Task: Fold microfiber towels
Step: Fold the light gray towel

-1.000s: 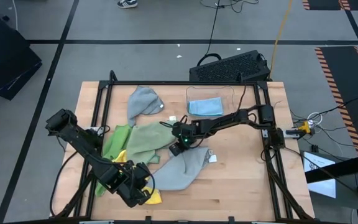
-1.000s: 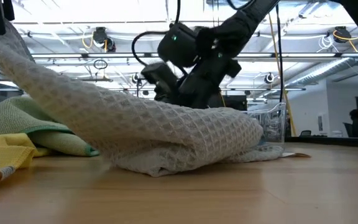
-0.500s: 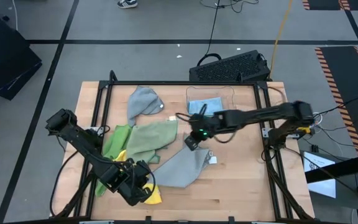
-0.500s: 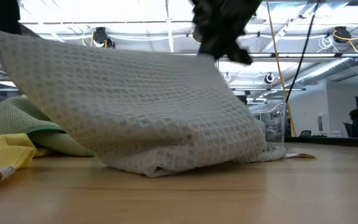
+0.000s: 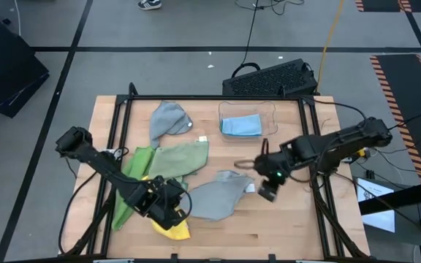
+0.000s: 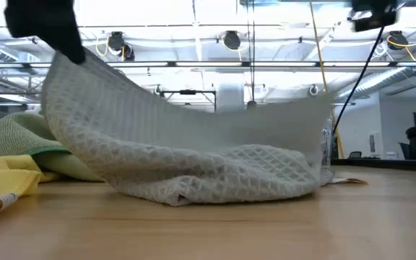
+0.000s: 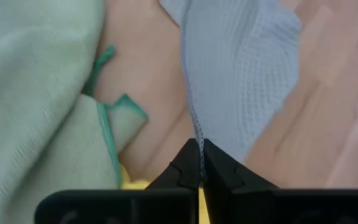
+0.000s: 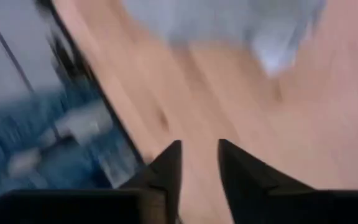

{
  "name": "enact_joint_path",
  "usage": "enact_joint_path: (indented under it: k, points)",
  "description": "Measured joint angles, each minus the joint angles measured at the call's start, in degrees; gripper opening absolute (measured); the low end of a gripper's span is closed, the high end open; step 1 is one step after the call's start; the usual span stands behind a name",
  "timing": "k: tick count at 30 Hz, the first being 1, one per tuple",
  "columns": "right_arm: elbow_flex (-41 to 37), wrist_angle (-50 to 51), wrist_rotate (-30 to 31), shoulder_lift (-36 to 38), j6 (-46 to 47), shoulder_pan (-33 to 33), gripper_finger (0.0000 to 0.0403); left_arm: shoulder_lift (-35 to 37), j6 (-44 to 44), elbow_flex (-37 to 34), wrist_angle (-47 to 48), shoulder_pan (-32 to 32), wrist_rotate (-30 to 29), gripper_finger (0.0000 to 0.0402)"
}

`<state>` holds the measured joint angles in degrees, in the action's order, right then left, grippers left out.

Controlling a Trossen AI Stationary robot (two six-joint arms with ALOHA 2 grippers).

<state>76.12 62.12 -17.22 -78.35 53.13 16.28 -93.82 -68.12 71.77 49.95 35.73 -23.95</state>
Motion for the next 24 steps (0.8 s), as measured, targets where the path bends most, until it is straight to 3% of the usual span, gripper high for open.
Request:
enact_joint_path:
  k: [2, 4, 10, 12, 14, 17, 20, 24]
  points:
    - [0.0, 4.5, -2.2, 0.1, -2.4, 1.9, 0.014, 0.0, 1.2, 0.0, 0.0, -0.9, -0.1, 0.001]
    - [0.0, 7.1, 0.6, 0.0, -5.7, 3.4, 0.0176, 0.0, 2.5, 0.0, -0.1, -1.7, -0.1, 0.0006]
    - [-0.6, -0.3, 21.1, 0.1, -27.2, 6.8, 0.0256, 0.0, 5.0, 0.0, -0.2, -3.0, -0.1, 0.0011]
    - [-3.0, -6.7, 24.6, 0.1, -33.0, 5.7, 0.0267, 0.0, 5.1, 0.0, -0.2, -3.1, 0.0, 0.0012]
    - [-6.5, -13.1, 23.8, 0.0, -36.9, 3.6, 0.027, 0.0, 5.0, 0.0, -0.2, -2.9, 0.8, 0.0007]
    - [-13.5, -21.7, 17.5, 0.1, -40.2, -0.3, 0.0269, 0.0, 3.6, 0.0, -0.2, -2.3, 1.4, 0.0005]
    - [-21.3, -30.9, 11.1, 0.0, -40.6, -4.5, 0.0263, 0.0, 2.9, 0.0, -0.1, -1.8, 1.4, 0.0009]
    - [-29.8, -41.2, 8.3, 0.0, -39.9, -8.6, 0.0261, 0.0, 3.6, 0.0, 0.0, -1.5, 1.4, 0.0004]
